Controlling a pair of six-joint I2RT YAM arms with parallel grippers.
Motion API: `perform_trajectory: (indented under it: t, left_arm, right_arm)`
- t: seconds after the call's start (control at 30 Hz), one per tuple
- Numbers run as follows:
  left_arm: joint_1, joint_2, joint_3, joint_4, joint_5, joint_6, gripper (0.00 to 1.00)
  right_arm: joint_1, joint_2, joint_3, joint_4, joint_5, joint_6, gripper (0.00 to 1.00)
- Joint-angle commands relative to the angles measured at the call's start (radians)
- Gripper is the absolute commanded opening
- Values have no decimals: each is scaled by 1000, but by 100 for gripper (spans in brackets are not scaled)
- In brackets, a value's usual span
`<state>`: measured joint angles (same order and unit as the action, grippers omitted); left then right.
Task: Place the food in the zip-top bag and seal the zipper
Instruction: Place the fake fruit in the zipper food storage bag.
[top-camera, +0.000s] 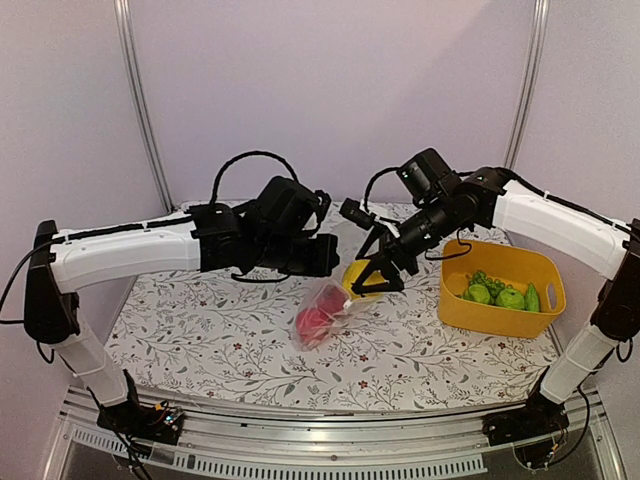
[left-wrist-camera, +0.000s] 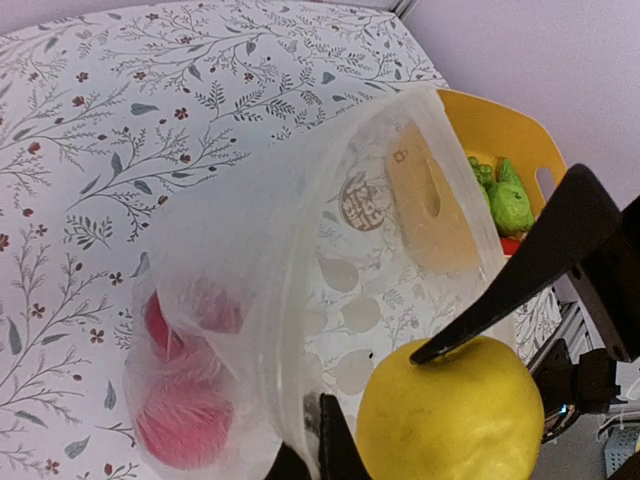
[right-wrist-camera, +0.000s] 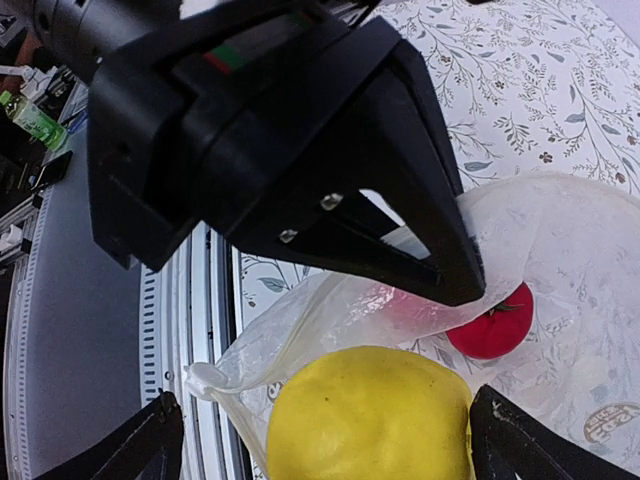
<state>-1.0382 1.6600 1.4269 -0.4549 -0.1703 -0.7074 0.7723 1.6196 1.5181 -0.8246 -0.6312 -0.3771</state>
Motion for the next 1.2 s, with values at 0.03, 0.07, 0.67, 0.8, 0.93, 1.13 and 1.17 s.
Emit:
perform_trajectory:
  t: [0.03, 0.07, 0.67, 0.8, 0.93, 1.13, 1.17]
  left_arm:
    - [7, -28, -14, -11, -20, 10, 0]
    - [6, -26, -15, -10, -18, 10, 0]
    - [6, -49, -58, 14, -12, -12, 0]
    - [6, -50, -62, 22, -8, -13, 0]
    - [6, -58, -63, 41, -7, -10, 0]
    - [6, -53, -57, 45, -4, 3, 0]
    - [5, -50, -58, 45, -5, 4, 0]
  right_arm:
    - [7, -4, 28, -52, -60, -29, 99]
    - [7, -10, 29, -54, -57, -32, 99]
    - [-18, -180, 25, -81, 87, -77, 99]
    - [-57, -217, -11, -81, 107, -79, 99]
    - [-103, -253, -58, -88, 147, -81, 99]
    - [-255, -294, -151, -115, 183, -92, 99]
    - [-285, -297, -170, -123, 193, -104, 99]
